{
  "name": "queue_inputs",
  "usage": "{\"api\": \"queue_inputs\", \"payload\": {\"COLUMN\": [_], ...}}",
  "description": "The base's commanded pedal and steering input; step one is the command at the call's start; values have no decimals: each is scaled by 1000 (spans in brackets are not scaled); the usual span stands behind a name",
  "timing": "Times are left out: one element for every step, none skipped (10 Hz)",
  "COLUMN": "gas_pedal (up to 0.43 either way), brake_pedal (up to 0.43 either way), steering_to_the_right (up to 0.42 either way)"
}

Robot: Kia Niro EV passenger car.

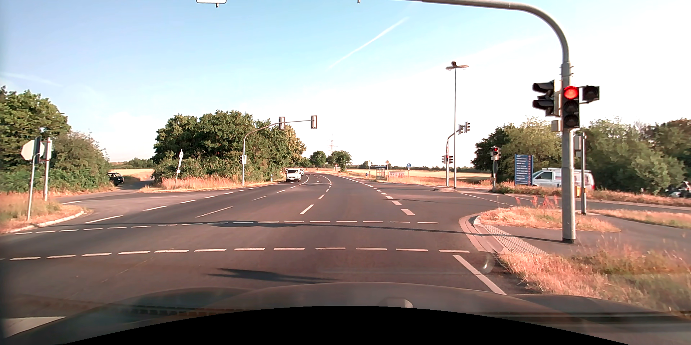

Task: Follow the waypoints while adhering to traffic rules and regulations

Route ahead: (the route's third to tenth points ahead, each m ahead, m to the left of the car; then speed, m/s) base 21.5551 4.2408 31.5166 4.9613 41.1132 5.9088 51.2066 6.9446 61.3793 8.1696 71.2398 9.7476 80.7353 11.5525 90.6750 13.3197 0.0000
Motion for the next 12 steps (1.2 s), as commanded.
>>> {"api": "queue_inputs", "payload": {"gas_pedal": [0, 0, 0, 0, 0, 0, 0, 0, 0, 0, 0, 0], "brake_pedal": [268, 268, 268, 268, 262, 268, 268, 268, 268, 268, 268, 268], "steering_to_the_right": [-6, -6, -6, -6, -6, -6, -6, -6, -6, -6, -6, -6]}}
